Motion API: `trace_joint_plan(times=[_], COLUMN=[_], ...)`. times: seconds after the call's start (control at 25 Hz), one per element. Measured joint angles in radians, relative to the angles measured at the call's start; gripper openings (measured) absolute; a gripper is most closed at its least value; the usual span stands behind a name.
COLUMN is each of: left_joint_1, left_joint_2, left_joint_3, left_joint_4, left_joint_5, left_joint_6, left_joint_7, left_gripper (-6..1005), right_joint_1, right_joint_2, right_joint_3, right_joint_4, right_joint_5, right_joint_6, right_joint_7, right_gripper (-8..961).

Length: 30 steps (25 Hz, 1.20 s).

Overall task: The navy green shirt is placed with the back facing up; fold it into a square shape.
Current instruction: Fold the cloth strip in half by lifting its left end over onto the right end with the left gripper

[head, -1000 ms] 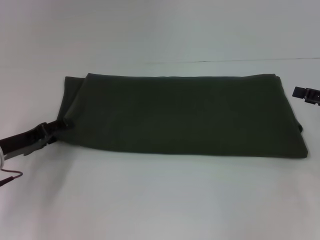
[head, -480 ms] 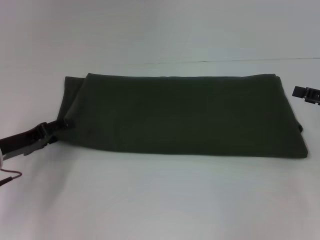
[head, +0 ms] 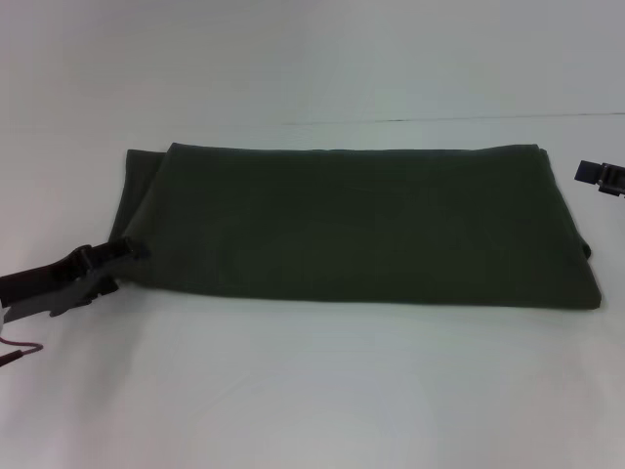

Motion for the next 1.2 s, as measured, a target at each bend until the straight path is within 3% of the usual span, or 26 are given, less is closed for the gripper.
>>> trace_joint_plan(times=[1.2], left_joint_1=[-0.019], left_joint_2=[0.005], left_joint_3=[-0.001], left_joint_4=[-0.009], left_joint_5=[0.042], left_joint_6=[-0.046], left_joint_7=[-0.113], left_gripper=[875], right_joint_1=[0.007], right_joint_2=[-0.002], right_joint_3=[0.017], right_joint_4=[0.0], right_joint_5=[0.008], right_joint_6=[0.0], right_joint_7=[0.0], right_gripper=[727])
